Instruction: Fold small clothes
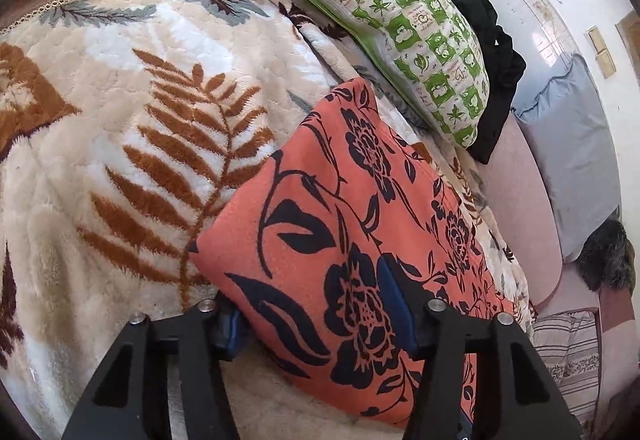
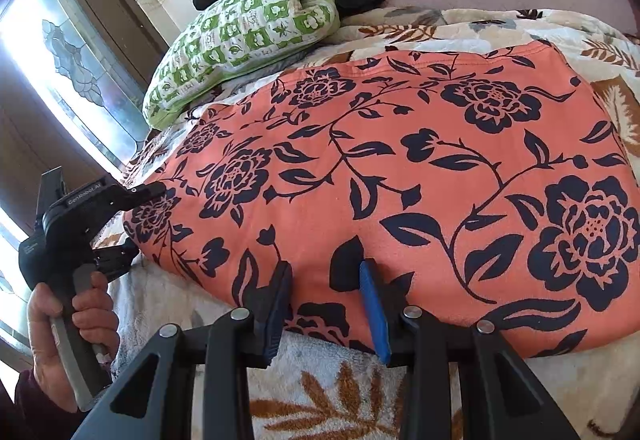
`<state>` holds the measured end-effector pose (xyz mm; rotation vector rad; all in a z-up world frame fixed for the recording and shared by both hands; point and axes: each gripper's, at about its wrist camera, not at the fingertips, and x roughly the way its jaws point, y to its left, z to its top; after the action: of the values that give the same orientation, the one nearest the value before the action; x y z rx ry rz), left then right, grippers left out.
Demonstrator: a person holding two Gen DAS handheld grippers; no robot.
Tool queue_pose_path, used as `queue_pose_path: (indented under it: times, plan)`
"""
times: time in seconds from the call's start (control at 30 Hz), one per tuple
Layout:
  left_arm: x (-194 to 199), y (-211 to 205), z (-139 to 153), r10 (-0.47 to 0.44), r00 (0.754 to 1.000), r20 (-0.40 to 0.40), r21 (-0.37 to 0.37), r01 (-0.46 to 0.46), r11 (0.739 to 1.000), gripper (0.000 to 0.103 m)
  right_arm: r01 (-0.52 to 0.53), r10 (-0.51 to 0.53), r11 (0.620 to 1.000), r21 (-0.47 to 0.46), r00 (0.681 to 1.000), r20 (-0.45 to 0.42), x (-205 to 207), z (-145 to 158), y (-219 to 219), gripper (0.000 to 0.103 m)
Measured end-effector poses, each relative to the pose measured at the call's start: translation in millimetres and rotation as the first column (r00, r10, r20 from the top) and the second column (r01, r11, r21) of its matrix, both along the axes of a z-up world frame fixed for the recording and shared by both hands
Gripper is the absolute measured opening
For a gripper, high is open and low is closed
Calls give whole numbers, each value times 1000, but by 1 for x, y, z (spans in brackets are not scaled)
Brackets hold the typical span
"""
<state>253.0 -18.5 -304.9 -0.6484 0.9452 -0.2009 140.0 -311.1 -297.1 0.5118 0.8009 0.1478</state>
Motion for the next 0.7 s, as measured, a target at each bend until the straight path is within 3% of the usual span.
queue_pose_path:
  times: [0.1, 0.23, 0.27, 0.3, 0.37, 0.43, 0.47, 0.5, 0.53, 0.6, 0.7]
  plan:
    - [1, 0, 4, -16, 1000, 27, 9, 16, 1000, 27, 7, -7, 1000, -1, 1000, 3, -1, 1, 0, 38]
    - [-1, -6, 8, -11, 999, 46, 42, 9, 999, 29, 24, -25, 999, 21, 998, 51, -6, 12, -3, 37]
    - [0, -6, 6, -2, 999, 34, 35, 1, 999, 39, 33, -36, 999, 27, 996, 83, -8, 18, -3, 34]
    - [2, -6, 2, -3, 1000, 21, 12, 2, 1000, 57, 43, -47, 998, 35, 992, 120, -10, 24, -3, 32]
    - [4, -9, -4, -20, 1000, 13, -15, 20, 1000, 60, 56, -64, 997, 53, 983, 175, -13, 33, -3, 32]
    - [2, -15, 0, -27, 999, 38, 37, 26, 999, 51, 29, -38, 997, 64, 991, 130, -4, 25, 3, 32]
    - [2, -17, 1, -31, 999, 41, 65, 28, 998, 32, -16, 13, 997, 80, 999, 43, 7, 9, 9, 32]
    - [3, -17, 1, -35, 998, 45, 67, 32, 997, 30, -54, 58, 995, 85, 997, -41, 16, -7, 16, 31]
    - [3, -15, 1, -34, 998, 49, 53, 31, 998, 28, -35, 35, 997, 74, 999, 3, 11, -5, 15, 30]
    - [3, -14, 4, -40, 997, 65, 44, 37, 998, 25, -40, 42, 992, 119, 999, -23, 10, 4, 9, 30]
    - [-1, -23, 22, -86, 988, 131, 100, 73, 992, 23, 15, -22, 987, 161, 999, 44, -3, 18, -16, 30]
